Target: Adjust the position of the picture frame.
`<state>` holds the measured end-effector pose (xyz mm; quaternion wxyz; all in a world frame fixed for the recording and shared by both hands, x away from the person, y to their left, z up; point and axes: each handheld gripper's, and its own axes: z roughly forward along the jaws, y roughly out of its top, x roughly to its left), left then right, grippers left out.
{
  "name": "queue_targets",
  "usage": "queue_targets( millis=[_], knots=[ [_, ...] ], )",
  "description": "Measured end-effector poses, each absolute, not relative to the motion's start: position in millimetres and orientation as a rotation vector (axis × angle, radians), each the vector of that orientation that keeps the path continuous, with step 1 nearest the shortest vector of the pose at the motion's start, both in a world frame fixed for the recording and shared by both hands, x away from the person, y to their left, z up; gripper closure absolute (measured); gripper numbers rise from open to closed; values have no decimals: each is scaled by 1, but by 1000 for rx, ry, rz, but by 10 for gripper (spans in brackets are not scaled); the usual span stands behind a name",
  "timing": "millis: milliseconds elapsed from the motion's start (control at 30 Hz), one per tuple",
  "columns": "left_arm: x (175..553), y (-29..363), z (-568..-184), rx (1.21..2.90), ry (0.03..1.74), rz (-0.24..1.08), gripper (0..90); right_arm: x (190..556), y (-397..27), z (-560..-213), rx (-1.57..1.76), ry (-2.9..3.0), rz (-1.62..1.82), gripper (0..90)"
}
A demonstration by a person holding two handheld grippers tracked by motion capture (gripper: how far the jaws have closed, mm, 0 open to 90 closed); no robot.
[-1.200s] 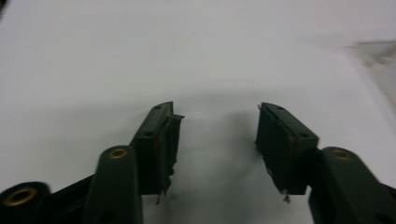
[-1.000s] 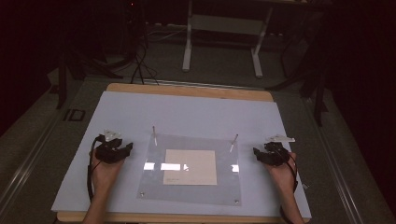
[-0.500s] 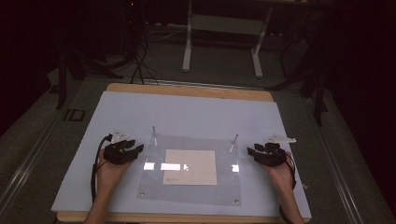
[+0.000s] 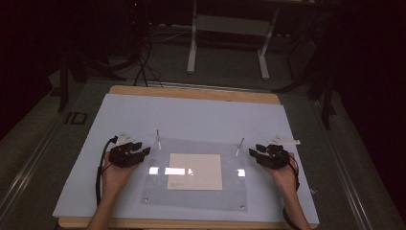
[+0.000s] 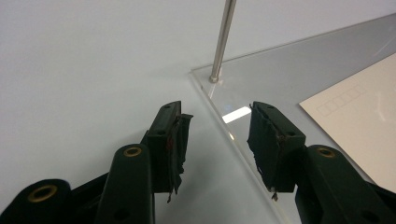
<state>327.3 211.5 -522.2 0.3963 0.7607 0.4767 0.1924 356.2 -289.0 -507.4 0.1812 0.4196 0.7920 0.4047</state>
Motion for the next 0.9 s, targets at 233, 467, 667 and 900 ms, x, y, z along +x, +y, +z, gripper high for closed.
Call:
queue_targets(
  millis=[233, 467, 667, 900],
  knots=[
    [340, 206, -519, 1952, 1199, 497, 560, 367, -278, -510, 1150, 2260, 1128, 599],
    [349, 197, -520, 1917, 1188, 481, 556, 375, -272, -514, 1184, 2253, 1155, 612],
    [367, 188, -522, 1940, 1177, 470, 554, 379, -266, -515, 1185, 2239, 1163, 633],
    [382, 180, -526, 1951, 1170, 461, 575, 386, -258, -516, 1164, 2253, 1179, 670]
  ],
)
